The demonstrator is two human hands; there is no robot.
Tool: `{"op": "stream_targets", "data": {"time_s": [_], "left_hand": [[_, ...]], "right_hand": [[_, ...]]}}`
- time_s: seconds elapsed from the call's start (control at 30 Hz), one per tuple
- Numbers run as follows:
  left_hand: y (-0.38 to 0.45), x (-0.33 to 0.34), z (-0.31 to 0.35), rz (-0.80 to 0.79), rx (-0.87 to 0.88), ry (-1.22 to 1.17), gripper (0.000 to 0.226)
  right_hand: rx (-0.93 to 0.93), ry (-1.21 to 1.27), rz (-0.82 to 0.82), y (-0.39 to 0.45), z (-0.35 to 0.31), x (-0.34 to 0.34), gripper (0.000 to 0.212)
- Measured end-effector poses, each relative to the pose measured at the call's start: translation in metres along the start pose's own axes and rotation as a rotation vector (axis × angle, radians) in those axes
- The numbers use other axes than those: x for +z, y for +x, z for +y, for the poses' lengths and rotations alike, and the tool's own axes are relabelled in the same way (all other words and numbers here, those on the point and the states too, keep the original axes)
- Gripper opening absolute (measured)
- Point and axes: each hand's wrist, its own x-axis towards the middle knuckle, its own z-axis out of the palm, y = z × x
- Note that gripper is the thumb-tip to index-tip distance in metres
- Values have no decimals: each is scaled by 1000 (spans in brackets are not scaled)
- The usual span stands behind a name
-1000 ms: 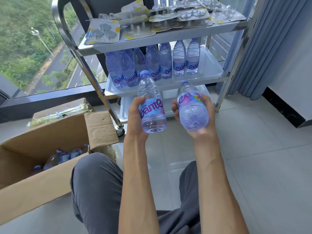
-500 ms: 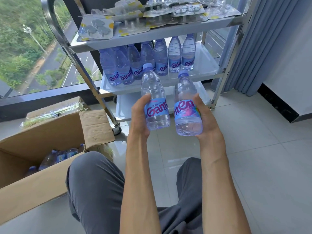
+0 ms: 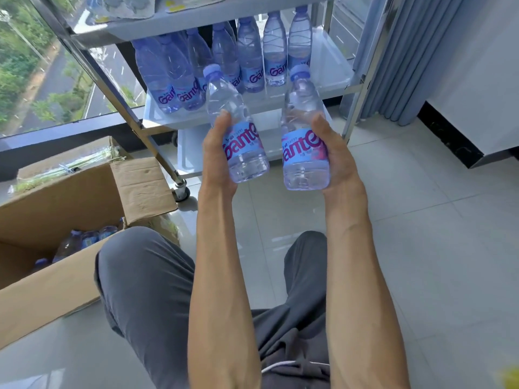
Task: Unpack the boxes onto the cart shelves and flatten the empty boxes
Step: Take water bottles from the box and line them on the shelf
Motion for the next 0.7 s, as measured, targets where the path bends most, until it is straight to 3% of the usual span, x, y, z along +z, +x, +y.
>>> {"op": "stream_targets", "data": {"time_s": [0.07,0.2,0.37,0.43,0.57,0.7], "left_hand": [[4,6,2,36,32,25,31],[18,17,4,46,84,74,53],[43,29,-5,103,19,134,65],[56,30,-15,150,-39,113,58],[83,33,-36,281,-55,176,35],[117,44,-47,362,17,343,47]], "right_hand": [[4,3,1,6,-3,2,43],[97,111,72,17,-6,-3,38],[88,80,80,19,-10,-27,74],[54,-19,167,26,-12,-41,72],[-30,-204,468,52,-10,-67,44],[-56,-329,583,96,-8,-88,49]]}}
